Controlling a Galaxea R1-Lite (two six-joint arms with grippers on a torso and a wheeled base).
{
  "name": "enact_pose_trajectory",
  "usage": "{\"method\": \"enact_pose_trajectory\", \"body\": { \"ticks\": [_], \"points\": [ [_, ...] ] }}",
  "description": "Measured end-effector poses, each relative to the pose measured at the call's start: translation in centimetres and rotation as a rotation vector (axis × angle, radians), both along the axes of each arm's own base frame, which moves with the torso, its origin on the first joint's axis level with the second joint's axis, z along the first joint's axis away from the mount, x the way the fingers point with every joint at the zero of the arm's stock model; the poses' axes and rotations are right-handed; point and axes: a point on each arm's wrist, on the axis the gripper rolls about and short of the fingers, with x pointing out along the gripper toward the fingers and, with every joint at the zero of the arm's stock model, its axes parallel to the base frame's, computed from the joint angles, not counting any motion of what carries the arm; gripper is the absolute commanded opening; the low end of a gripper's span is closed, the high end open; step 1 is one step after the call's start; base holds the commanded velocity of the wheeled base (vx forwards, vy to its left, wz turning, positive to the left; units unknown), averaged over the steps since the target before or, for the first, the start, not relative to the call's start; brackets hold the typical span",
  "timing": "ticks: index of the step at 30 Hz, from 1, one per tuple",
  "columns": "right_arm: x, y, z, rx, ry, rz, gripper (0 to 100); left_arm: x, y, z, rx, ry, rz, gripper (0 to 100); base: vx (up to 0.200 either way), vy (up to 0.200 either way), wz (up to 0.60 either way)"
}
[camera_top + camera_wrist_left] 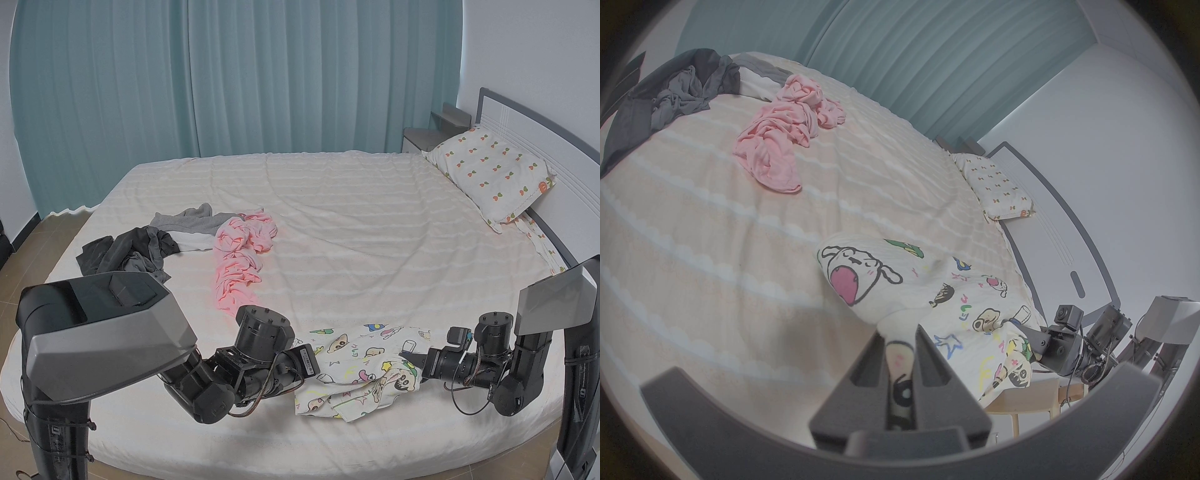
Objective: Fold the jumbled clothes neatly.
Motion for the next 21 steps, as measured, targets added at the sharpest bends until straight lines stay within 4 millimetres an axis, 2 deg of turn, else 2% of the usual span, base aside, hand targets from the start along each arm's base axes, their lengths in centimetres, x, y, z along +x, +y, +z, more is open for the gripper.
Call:
{"method": "enact_pose_trajectory", "body": {
  "ticks": [21],
  "points": [
    [-0.18, -0.89, 0.98, -0.005, -0.028, -0.027, 0, 0.46, -0.69, 0.74, -0.013, -0.015, -0.006, 0, 0.000, -0.200, 0.00]
  ]
}}
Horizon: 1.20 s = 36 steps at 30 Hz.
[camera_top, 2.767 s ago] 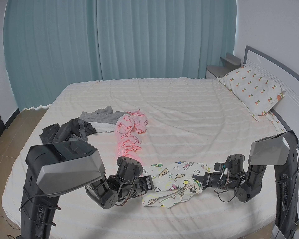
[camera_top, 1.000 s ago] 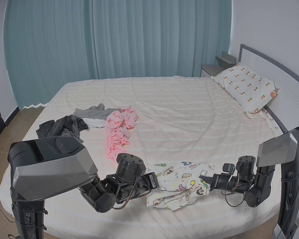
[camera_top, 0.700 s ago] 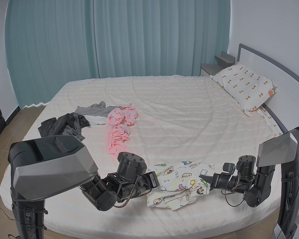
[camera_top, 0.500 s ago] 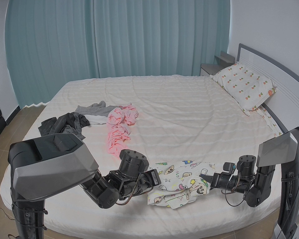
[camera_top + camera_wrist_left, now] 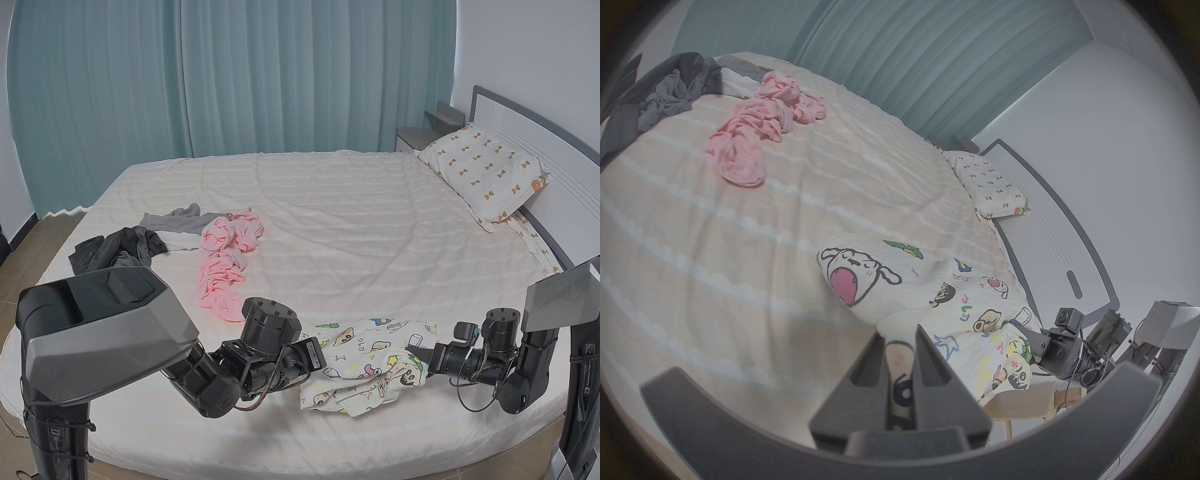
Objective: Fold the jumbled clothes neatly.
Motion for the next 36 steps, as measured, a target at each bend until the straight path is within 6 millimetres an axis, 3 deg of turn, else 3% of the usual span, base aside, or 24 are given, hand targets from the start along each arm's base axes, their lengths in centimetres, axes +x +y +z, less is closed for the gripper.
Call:
{"method": "enact_pose_trajectory", "body": {
  "ticks": [12, 36],
  "points": [
    [-0.1, 0.0, 0.1, -0.003, 0.002, 0.001, 0, 0.1, -0.1, -0.1, -0.002, 0.001, -0.001, 0, 0.000, -0.200, 0.00],
    [-0.5, 0.7, -3.2, -0.072, 0.061, 0.053, 0, -0.5, 1.4, -1.7, -0.001, 0.085, 0.039, 0, 0.000, 0.000, 0.00]
  ]
}}
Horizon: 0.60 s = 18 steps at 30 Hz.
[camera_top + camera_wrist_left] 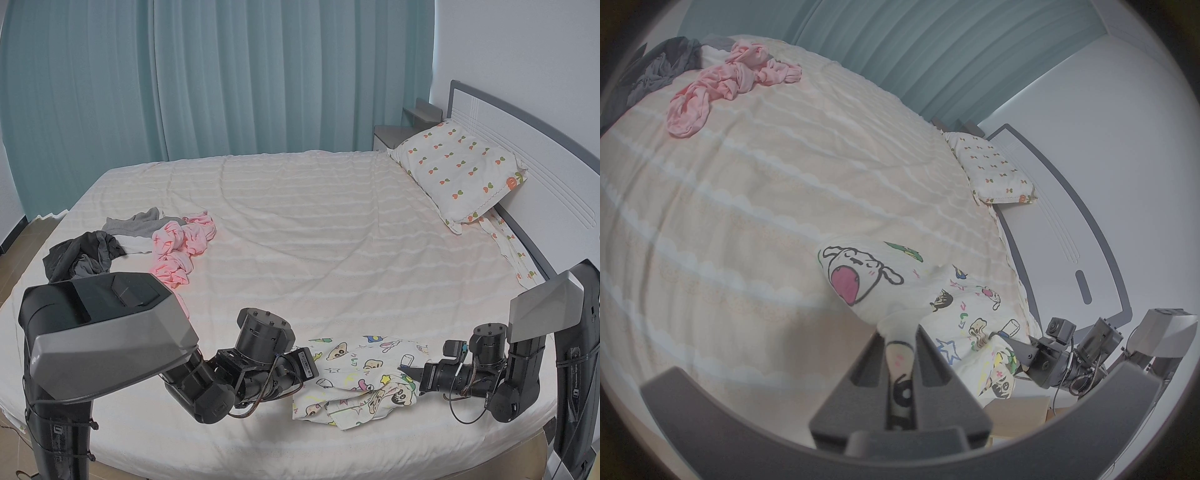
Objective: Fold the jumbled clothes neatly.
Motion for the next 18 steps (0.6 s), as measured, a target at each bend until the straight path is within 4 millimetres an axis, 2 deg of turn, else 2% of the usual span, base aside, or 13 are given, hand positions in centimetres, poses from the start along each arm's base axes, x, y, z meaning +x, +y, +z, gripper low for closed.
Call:
{"method": "enact_pose_trajectory", "body": {
  "ticks": [2, 3, 4, 13, 18],
  "points": [
    [-0.1, 0.0, -0.3, -0.003, 0.011, 0.003, 0, -0.1, 0.3, -0.4, -0.001, 0.022, -0.012, 0, 0.000, 0.000, 0.00],
    [-0.1, 0.0, -0.4, -0.004, 0.016, 0.003, 0, -0.1, 0.4, -0.6, 0.002, 0.029, -0.012, 100, 0.000, 0.000, 0.00],
    [-0.2, 0.1, -0.5, -0.008, 0.028, 0.004, 100, -0.1, 0.5, -0.8, 0.006, 0.036, -0.010, 100, 0.000, 0.000, 0.00],
    [-0.8, 0.0, -1.4, -0.087, 0.063, 0.050, 100, -0.2, 1.0, -1.5, 0.031, 0.055, 0.004, 100, 0.000, 0.000, 0.00],
    [-0.9, -0.9, -1.6, -0.134, 0.089, 0.051, 100, -0.1, 1.9, -1.9, 0.052, 0.068, 0.022, 100, 0.000, 0.000, 0.00]
  ]
}}
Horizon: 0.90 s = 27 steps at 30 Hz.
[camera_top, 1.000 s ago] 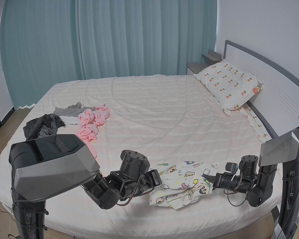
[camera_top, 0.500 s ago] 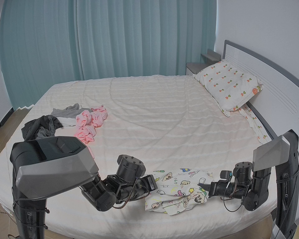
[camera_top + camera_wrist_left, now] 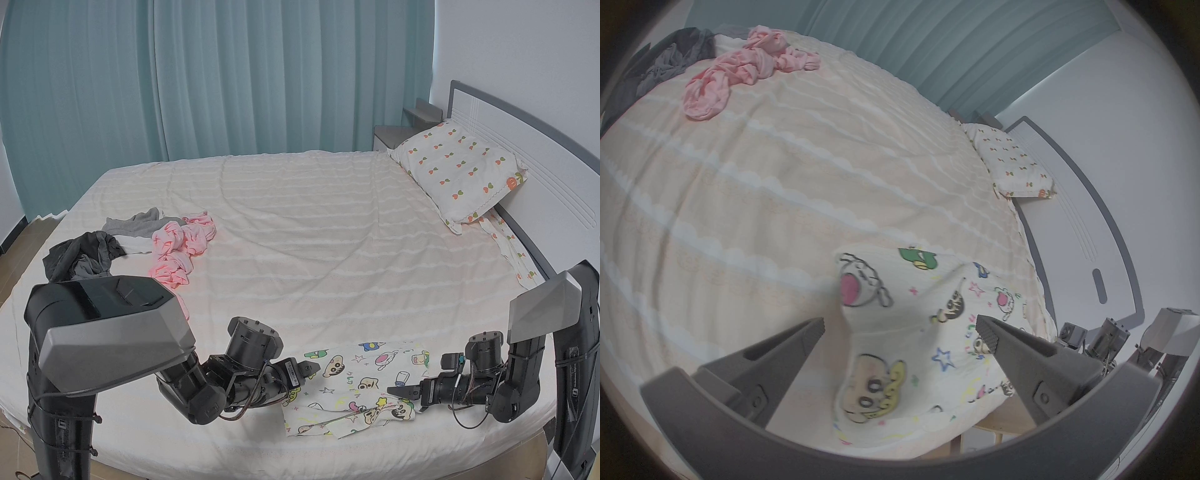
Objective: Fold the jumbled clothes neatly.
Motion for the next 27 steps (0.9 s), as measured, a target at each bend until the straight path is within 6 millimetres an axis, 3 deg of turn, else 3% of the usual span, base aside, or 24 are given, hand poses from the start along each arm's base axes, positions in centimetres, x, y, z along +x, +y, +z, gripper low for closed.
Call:
{"method": "enact_pose_trajectory", "body": {
  "ticks": [17, 23, 27],
  "points": [
    [-0.4, -2.0, -0.6, -0.254, 0.108, 0.024, 100, -2.8, 2.5, -2.5, 0.420, 0.037, -0.300, 100, 0.000, 0.000, 0.00],
    [-0.6, -2.4, 0.4, -0.274, 0.133, 0.024, 100, -2.8, 2.8, -2.4, 0.414, 0.037, -0.289, 100, 0.000, 0.000, 0.00],
    [-0.6, -2.9, 1.6, -0.277, 0.126, 0.015, 100, -2.2, 3.2, -1.4, 0.314, 0.042, -0.213, 100, 0.000, 0.000, 0.00]
  ]
}}
